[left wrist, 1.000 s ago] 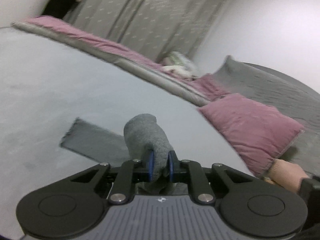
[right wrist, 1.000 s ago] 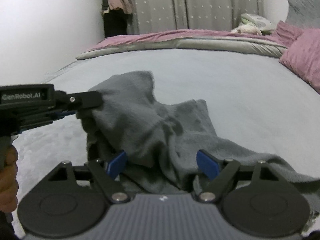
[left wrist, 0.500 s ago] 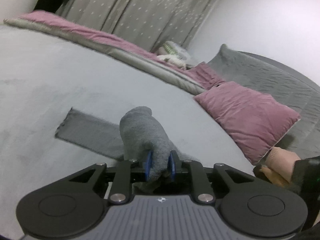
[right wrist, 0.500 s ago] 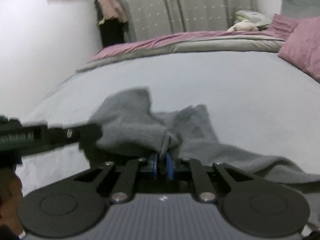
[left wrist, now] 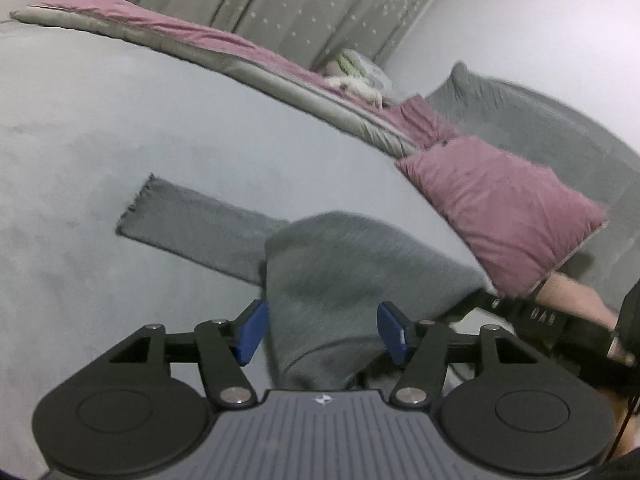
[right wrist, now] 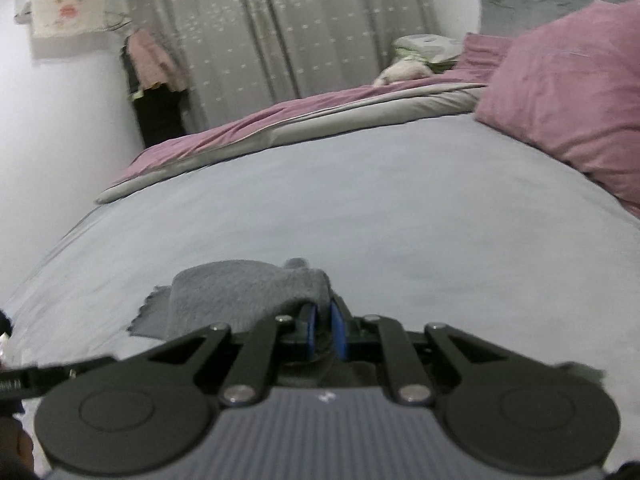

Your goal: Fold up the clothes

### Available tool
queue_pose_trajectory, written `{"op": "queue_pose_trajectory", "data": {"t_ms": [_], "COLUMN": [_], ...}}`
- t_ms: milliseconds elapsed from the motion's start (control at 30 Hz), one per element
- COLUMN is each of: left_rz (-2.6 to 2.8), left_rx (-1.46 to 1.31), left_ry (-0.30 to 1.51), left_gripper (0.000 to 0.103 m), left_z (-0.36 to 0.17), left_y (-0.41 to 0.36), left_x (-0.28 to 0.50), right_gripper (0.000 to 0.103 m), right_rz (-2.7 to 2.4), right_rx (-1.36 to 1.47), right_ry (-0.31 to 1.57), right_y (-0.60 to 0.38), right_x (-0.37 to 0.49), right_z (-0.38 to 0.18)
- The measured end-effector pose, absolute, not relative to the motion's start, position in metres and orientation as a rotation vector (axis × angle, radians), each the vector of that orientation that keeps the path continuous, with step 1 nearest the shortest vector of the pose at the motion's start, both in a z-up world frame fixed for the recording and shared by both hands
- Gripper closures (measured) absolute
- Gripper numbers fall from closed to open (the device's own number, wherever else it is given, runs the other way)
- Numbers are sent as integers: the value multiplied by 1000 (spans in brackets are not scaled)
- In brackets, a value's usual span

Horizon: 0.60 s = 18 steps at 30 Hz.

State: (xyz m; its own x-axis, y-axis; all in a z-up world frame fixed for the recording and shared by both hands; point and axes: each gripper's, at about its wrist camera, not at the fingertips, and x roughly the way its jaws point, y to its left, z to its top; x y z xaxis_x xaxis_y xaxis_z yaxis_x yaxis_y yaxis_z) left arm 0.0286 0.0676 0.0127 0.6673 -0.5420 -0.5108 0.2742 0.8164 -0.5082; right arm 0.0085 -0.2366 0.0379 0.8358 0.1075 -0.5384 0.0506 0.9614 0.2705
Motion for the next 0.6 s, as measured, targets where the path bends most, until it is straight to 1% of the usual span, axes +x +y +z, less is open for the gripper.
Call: {"op": "queue_pose_trajectory", "data": {"t_ms": [200,400,600], "left_rz": [-524,-571,-550], "left_rx": [-331,-175,-111], "left_ry": [781,843,842], "left_gripper": [42,42,42], "left_z": [3,-5,-8], "left_y": [46,18,8], "left_x": [30,24,24], "right_gripper": [93,93,93], "right_rz": [-38,-106,-223], "right_rx": [308,319,331], "right_ry": [583,583,597], "right_y": [-271,-299,-329], "right_x": [3,-1,-3], "right_z": [37,33,28]}}
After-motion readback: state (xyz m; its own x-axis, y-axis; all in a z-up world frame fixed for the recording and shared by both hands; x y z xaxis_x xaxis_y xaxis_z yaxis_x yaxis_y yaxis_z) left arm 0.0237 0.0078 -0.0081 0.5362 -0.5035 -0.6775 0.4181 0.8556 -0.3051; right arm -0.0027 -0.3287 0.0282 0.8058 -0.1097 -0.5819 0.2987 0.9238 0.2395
